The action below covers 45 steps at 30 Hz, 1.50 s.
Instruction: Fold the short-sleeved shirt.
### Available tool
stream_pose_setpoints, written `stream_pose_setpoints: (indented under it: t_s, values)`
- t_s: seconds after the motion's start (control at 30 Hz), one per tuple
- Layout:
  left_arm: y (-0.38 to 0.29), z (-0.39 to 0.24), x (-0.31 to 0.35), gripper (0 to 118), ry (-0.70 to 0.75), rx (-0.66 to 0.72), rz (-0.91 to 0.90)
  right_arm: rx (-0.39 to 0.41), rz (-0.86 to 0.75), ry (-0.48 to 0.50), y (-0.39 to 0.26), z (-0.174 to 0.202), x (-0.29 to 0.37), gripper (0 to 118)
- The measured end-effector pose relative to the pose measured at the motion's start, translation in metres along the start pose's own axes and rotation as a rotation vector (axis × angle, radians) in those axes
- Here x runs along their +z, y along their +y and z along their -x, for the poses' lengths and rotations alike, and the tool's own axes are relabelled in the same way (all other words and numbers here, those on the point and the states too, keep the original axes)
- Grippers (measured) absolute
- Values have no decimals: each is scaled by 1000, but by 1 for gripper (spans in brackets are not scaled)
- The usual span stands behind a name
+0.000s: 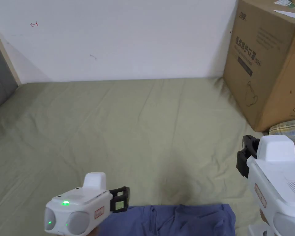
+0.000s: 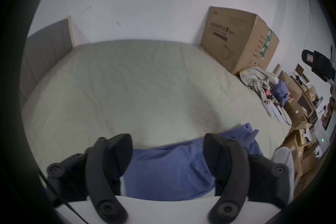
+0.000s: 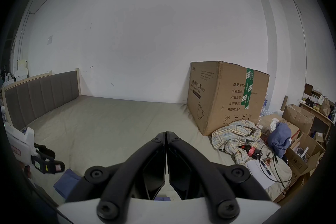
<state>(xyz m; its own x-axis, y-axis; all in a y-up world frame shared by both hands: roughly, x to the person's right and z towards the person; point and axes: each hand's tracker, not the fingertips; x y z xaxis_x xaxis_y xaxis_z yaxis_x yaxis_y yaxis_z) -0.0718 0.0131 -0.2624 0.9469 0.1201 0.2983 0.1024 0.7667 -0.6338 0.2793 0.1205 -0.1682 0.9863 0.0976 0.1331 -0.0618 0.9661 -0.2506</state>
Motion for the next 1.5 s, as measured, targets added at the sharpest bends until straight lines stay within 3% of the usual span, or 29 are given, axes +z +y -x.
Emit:
stream_pose_setpoints:
  t_s: [0.07, 0.1, 0.13, 0.17, 0.4, 0.87, 1.0, 1.23, 1.4, 1.5]
  values:
    - [-6, 6, 4, 62, 21, 7, -23, -1, -1, 2, 0, 0, 0, 0]
    - [-11, 10, 4, 44, 23, 6, -31, -2, -1, 2, 1, 1, 0, 0]
    - [-14, 13, 3, 18, 17, 8, -32, -3, 0, 4, 1, 1, 0, 0]
    - [-18, 14, 0, 3, 13, 13, -27, -6, 2, 4, 0, 0, 0, 0]
    - [-33, 13, -14, 0, 6, 39, 17, -4, 7, -5, -1, -3, 1, 0]
    - [-89, -61, -95, 0, -107, -119, 277, -14, 37, -22, -10, -17, -2, 0]
    - [-84, -98, -79, 0, -100, -166, 283, -14, 44, -27, -12, -21, -1, 0]
    - [-84, -99, -86, 0, -98, -168, 288, -16, 46, -42, -13, -28, 1, 0]
    - [-55, -74, -60, 0, -218, 110, 223, -11, 40, -46, -11, -27, 3, 0]
    - [-38, -36, -52, 0, -257, 156, 146, -21, 33, -43, -7, -24, 4, 0]
